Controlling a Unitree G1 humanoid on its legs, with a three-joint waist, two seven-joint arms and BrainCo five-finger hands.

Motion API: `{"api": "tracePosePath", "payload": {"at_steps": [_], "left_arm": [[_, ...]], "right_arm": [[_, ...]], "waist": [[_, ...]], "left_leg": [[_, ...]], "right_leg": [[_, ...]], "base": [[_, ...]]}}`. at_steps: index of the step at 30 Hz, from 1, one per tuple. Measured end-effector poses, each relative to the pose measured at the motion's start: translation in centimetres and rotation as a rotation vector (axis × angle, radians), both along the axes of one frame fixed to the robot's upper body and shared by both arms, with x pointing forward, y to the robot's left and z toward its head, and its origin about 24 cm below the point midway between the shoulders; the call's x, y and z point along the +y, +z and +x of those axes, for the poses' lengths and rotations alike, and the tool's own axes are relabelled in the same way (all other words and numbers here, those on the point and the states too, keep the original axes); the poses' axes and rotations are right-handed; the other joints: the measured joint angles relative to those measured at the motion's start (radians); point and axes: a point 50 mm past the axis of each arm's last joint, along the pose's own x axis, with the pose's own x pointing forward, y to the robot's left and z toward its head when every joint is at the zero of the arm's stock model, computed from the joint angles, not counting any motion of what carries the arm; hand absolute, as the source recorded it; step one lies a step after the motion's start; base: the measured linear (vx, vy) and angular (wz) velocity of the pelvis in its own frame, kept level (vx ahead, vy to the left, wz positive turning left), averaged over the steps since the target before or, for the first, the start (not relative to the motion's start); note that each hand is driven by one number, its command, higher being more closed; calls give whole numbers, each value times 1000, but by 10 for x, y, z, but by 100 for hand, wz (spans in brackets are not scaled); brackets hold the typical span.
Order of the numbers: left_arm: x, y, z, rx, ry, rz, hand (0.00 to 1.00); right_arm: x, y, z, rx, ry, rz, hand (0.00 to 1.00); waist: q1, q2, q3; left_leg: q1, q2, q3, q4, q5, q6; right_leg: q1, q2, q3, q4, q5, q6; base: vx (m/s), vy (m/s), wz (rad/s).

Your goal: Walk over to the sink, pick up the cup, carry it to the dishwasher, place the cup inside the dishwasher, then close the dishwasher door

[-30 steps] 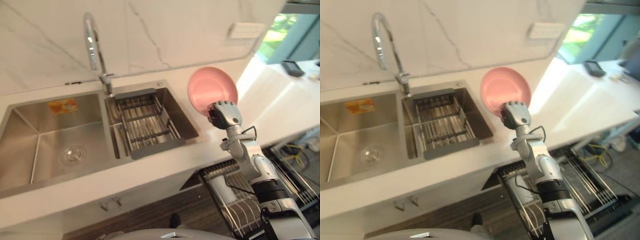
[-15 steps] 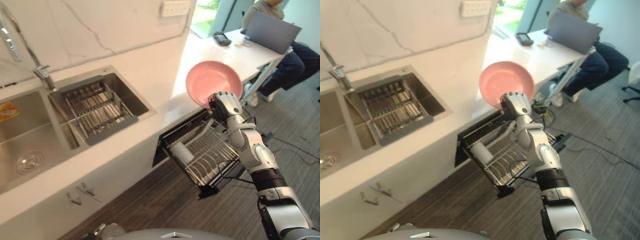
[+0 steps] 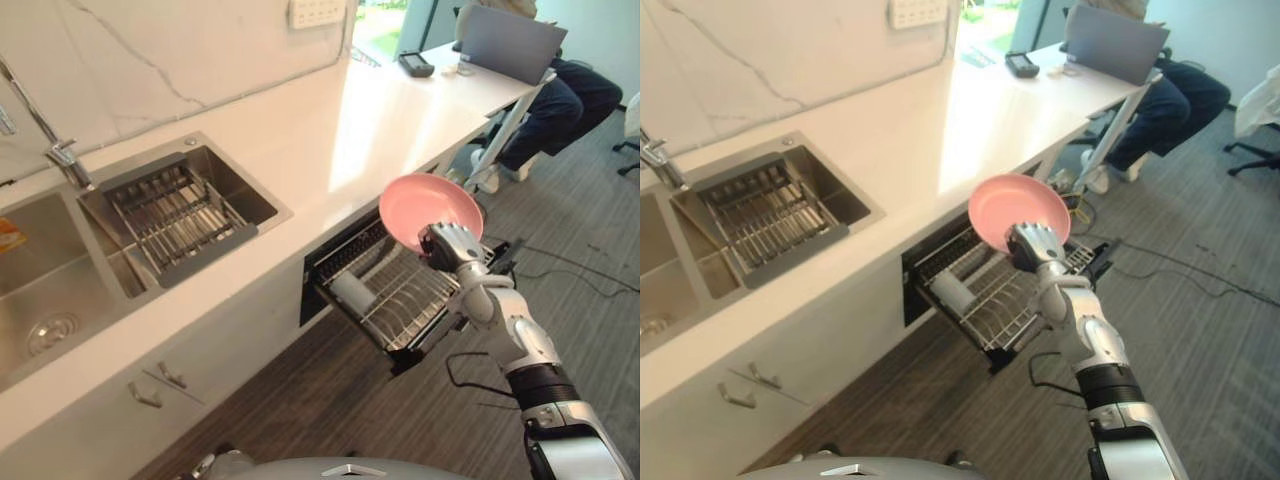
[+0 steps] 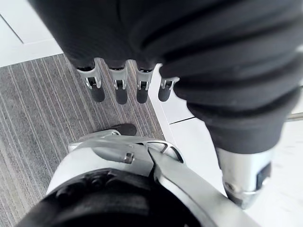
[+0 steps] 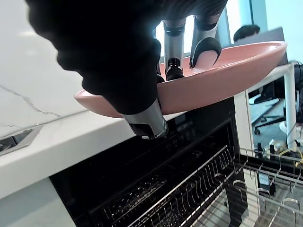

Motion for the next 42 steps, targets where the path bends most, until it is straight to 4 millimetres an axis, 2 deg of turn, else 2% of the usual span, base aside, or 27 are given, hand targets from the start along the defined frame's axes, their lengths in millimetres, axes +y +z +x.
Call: {"api": "tracePosePath", "payload": {"at_steps": [3,4,5,7,11,14,16,18,21,22,24,26,30,34,37,42], "left_arm": [[-2,1,8,-20,-16,-12,0],[-3,2,20,-55,-18,-22,0],[-3,3,26,-75,-22,-29,0],[-5,6,48,-141,-4,-54,0],[-7,10,66,-210,12,-76,0],[-10,14,80,-254,3,-92,0],[-15,16,91,-288,9,-130,0],[-21,17,96,-304,4,-166,0],[-28,17,99,-311,2,-193,0],[-30,18,101,-313,-8,-202,0],[-33,19,104,-322,-8,-211,0],[-36,20,110,-333,-31,-218,0],[-37,21,112,-338,-35,-223,0],[-37,23,114,-349,-38,-223,0],[-37,24,116,-365,-41,-227,0],[-35,26,118,-391,-12,-224,0]], "right_arm": [[-8,-5,1,16,-50,11,100],[-11,0,6,-9,-72,21,100],[-12,2,10,-17,-83,22,100],[-20,11,22,-61,-149,41,100],[-29,29,36,-128,-229,88,100],[-40,65,50,-214,-266,128,100],[-56,100,58,-279,-317,181,100],[-69,115,60,-294,-362,203,100],[-75,125,64,-274,-393,179,100],[-79,127,66,-257,-409,186,0],[-82,131,68,-246,-434,209,0],[-87,139,69,-234,-474,280,0],[-91,141,69,-214,-488,348,0],[-89,155,70,-211,-451,409,0],[-86,157,71,-215,-408,464,0],[-76,183,65,-375,-297,593,0]], "waist": [[-2,12,29],[-4,26,63],[-5,28,84],[-5,36,167],[-7,47,253],[-5,71,313],[-2,105,350],[13,129,364],[18,160,379],[21,173,385],[37,181,388],[41,195,394],[52,195,394],[50,195,394],[41,195,394],[26,185,400]], "left_leg": [[-66,-19,-14,35,-17,25],[-109,-20,-34,63,-25,36],[-127,-22,-35,71,-27,39],[-186,-36,-49,85,-24,49],[-258,-57,-81,105,-24,71],[-314,-72,-104,134,-32,82],[-357,-91,-120,151,-38,92],[-379,-109,-143,151,-41,97],[-409,-131,-152,151,-40,106],[-421,-140,-170,151,-38,108],[-440,-153,-194,151,-38,108],[-457,-160,-203,151,-35,112],[-460,-168,-215,152,-34,115],[-454,-176,-227,152,-32,118],[-432,-178,-247,150,-29,120],[-362,-182,-257,110,-12,117]], "right_leg": [[-52,-28,1,7,22,10],[-90,-39,2,19,34,5],[-111,-44,3,26,38,3],[-168,-61,7,33,65,-2],[-232,-80,16,30,101,-4],[-285,-95,32,31,126,-2],[-325,-113,42,33,145,1],[-356,-128,58,35,158,5],[-391,-147,67,35,173,10],[-403,-154,69,36,178,11],[-430,-161,84,37,187,11],[-444,-167,83,40,191,11],[-449,-173,82,47,192,10],[-445,-182,81,58,191,10],[-410,-183,59,59,186,10],[-347,-182,47,56,177,11]], "base": [[-16,146,1],[-56,129,-8],[-93,125,-14],[-102,111,-9],[-48,88,-4],[-45,108,-9],[-33,119,-2],[-22,115,-11],[-4,109,-2],[4,106,-7],[8,86,-8],[11,63,5],[6,24,3],[-3,26,4],[-12,8,14],[-2,-1,8]]}}
